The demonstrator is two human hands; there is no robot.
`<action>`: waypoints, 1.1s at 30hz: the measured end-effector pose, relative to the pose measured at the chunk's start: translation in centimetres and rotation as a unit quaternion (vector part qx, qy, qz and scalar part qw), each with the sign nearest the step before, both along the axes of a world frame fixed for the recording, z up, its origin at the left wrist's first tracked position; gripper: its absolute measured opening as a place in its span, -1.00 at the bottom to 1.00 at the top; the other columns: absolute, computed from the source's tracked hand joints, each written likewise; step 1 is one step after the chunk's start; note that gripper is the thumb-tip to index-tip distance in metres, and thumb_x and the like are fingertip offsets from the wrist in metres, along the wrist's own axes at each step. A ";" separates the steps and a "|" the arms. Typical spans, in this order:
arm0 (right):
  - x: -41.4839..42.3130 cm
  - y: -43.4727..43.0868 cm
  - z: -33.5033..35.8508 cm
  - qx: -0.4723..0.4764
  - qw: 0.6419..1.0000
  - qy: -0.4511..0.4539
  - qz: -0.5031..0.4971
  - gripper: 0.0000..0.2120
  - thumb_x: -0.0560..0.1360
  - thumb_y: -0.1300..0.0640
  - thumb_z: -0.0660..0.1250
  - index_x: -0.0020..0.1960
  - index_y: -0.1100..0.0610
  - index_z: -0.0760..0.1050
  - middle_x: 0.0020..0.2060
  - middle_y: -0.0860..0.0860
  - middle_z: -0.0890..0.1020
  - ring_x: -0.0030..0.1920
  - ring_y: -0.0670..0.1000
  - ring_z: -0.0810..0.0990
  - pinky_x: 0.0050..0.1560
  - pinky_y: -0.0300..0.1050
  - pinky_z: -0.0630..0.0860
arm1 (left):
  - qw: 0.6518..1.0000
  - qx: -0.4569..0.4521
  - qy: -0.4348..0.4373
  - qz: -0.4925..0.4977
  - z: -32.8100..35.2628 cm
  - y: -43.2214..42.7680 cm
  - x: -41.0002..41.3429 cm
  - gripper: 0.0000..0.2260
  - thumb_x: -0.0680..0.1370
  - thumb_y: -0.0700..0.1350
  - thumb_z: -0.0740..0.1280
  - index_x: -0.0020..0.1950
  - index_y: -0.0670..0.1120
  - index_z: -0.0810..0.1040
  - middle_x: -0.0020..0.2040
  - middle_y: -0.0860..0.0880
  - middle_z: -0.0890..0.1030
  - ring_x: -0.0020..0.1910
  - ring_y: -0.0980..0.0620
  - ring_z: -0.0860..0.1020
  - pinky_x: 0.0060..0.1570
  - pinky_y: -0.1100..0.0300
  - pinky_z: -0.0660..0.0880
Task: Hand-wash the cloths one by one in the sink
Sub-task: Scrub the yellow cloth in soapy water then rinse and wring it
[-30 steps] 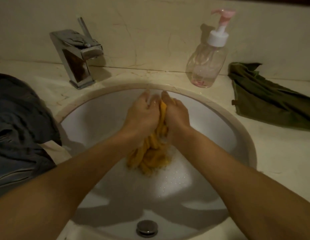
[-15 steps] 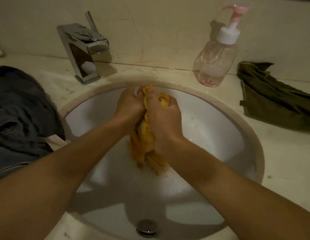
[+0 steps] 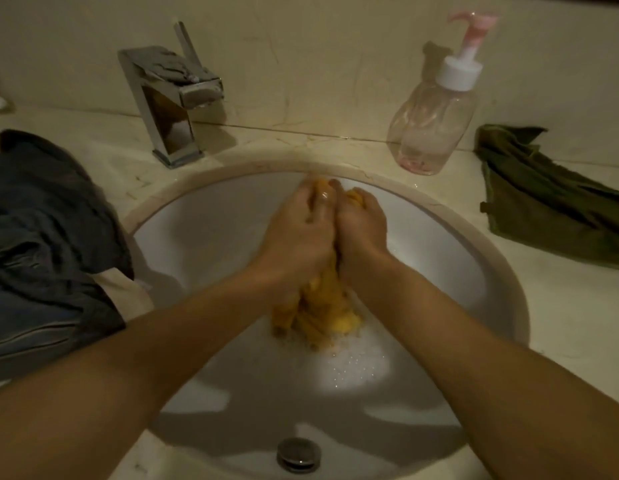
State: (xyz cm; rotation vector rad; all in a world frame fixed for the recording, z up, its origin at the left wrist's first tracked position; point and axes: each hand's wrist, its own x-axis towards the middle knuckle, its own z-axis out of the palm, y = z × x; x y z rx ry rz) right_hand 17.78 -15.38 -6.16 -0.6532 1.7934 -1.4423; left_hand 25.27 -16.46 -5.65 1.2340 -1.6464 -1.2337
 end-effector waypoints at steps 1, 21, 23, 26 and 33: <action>-0.3 0.0 -0.1 0.002 1.000 -0.010 -0.005 -0.62 0.58 -0.21 0.33 0.27 0.01 0.54 0.03 0.01 0.69 0.04 0.06 0.69 0.10 0.08 0.65 | 1.000 0.000 -0.007 -0.012 -0.3 0.1 -0.5 -0.63 0.72 0.09 0.07 0.51 0.10 0.35 0.33 0.12 0.53 0.33 0.17 0.46 0.33 0.27 0.37; -2.6 1.6 0.7 0.224 0.733 0.582 0.273 -0.58 0.71 -0.11 0.08 0.38 0.14 0.43 0.31 0.15 0.46 0.31 0.26 0.48 0.17 0.06 0.41 | 0.851 -0.156 -0.482 -0.139 -1.6 -5.6 3.0 -0.75 0.56 -0.09 0.35 0.24 -0.01 0.48 0.29 -0.10 0.46 0.17 -0.11 0.48 0.14 -0.01 0.49; -2.1 1.9 0.2 0.272 0.719 0.492 0.408 -0.61 0.67 -0.23 0.14 0.32 0.00 0.45 0.11 0.04 0.54 0.19 0.11 0.54 0.08 -0.07 0.44 | 0.817 -0.127 -0.500 -0.257 -2.3 -5.4 3.0 -0.74 0.53 -0.11 0.35 0.22 0.01 0.53 0.26 -0.07 0.56 0.13 -0.09 0.53 0.14 0.00 0.51; -2.8 1.3 -2.3 0.366 0.724 0.412 0.414 -0.25 0.43 -0.53 0.18 0.49 -0.15 0.37 0.34 -0.01 0.52 0.28 0.12 0.52 0.28 0.10 0.46 | 0.762 -0.087 -0.560 -0.314 -4.1 -5.2 3.1 -0.54 0.63 -0.02 0.24 0.54 0.03 0.33 0.49 -0.07 0.37 0.42 -0.14 0.39 0.39 -0.06 0.36; -2.9 -0.1 -3.0 0.260 0.800 0.445 0.306 -0.86 0.64 0.15 0.19 0.12 0.14 0.50 0.03 0.09 0.54 0.16 0.18 0.56 0.12 0.04 0.46 | 0.757 -0.065 -0.574 -0.305 -4.0 -6.1 3.4 -0.70 0.61 -0.07 0.29 0.32 -0.09 0.50 0.33 -0.15 0.53 0.25 -0.17 0.52 0.26 -0.04 0.48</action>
